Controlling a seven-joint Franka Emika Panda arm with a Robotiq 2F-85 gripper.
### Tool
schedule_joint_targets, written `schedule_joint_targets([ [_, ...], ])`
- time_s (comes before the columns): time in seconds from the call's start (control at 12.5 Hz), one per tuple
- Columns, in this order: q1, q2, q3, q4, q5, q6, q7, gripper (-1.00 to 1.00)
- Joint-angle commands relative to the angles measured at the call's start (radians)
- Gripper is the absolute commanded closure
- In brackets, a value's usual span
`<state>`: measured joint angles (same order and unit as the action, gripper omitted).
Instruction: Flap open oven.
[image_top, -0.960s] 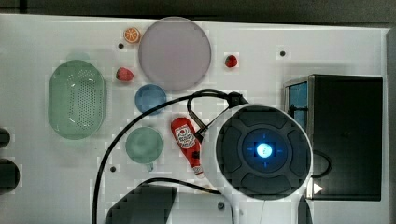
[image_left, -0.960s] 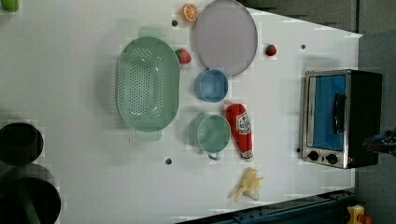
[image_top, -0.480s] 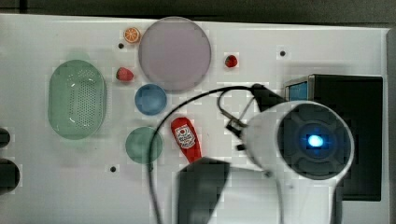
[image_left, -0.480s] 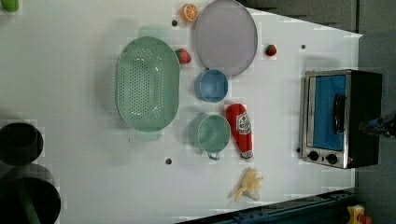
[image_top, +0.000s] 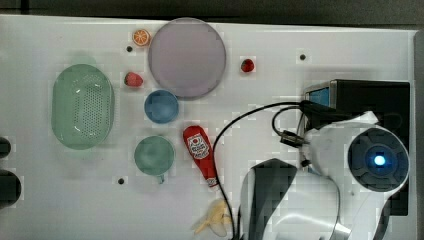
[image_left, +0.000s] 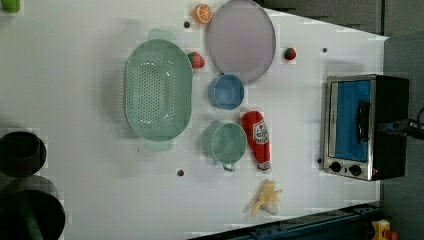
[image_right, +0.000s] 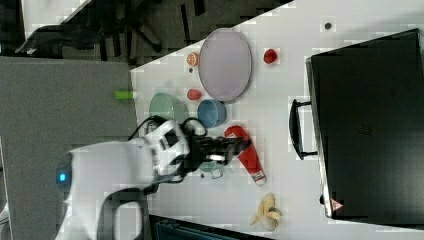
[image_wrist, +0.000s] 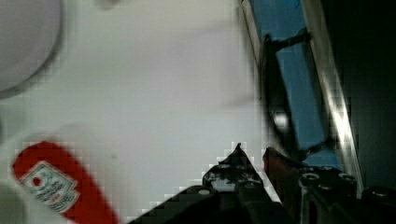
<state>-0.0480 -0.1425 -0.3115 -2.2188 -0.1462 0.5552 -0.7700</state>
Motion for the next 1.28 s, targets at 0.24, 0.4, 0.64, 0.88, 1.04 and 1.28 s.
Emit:
schedule_joint_targets([
  [0.24, -0.029, 0.092, -0.065, 0.000, -0.011, 0.127, -0.191, 0.65],
  [0.4, -0.029, 0.142, -0.085, 0.000, -0.011, 0.190, -0.193, 0.65],
  [0.64, -0.030, 0.201, -0.100, -0.002, -0.011, 0.252, -0.223, 0.65],
  [0.88, -0.030, 0.250, -0.101, -0.002, -0.011, 0.257, -0.243, 0.65],
  [1.04, -0.028, 0.274, -0.098, -0.003, -0.011, 0.294, -0.243, 0.65],
  [1.28, -0.026, 0.303, -0.088, -0.002, -0.013, 0.314, -0.243, 0.65],
])
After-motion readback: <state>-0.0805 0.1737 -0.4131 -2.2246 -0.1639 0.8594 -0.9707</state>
